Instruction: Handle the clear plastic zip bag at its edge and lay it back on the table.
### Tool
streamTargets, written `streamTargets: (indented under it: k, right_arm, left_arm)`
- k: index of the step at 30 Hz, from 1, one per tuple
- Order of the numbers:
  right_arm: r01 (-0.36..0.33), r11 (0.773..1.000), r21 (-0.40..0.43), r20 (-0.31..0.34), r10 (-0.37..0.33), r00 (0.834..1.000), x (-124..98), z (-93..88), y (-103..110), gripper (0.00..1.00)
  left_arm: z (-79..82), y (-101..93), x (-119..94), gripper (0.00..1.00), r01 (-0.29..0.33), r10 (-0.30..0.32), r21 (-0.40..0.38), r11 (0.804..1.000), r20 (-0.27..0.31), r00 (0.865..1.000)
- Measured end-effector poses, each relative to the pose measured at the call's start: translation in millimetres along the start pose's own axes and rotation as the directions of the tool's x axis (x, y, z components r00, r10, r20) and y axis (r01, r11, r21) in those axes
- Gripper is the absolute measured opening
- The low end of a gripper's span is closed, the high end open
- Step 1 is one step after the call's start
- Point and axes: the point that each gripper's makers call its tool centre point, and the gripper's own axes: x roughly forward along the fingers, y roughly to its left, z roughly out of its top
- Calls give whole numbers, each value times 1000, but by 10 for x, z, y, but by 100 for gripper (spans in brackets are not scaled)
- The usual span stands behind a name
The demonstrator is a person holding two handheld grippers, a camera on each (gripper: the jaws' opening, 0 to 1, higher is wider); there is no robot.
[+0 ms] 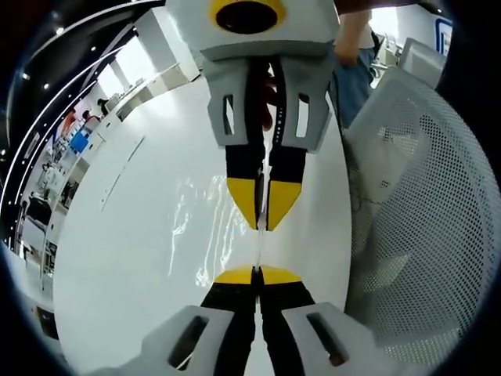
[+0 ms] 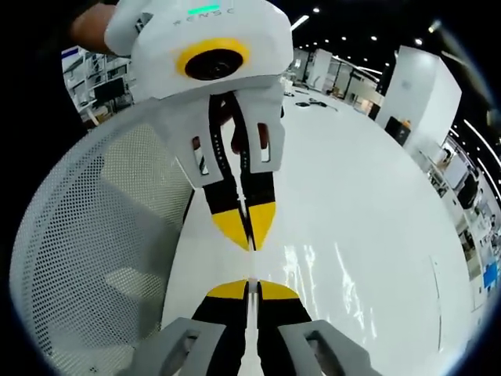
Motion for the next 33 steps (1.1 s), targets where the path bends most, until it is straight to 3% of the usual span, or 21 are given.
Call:
streamTargets:
  k: [7,12,27,33]
  right_arm:
    - [1,1000,-9,5,-1,1000,5,18,0,0]
    - [0,1000,1,25,0,1000,-2,73,-1,0]
    - [9,1000,-7,37,-9,999,-25,139,-1,0]
    - [12,1000,1,34,-12,999,-23,106,-14,0]
  left_arm:
    - [-23,16,7,0,-15,15,19,1000,-11,1000]
    - [17,9,26,6,-17,17,19,1000,-7,1000]
    - [109,3,50,0,-15,14,51,999,17,1000]
    - [96,7,64,0,-18,18,-6,1000,20,1000]
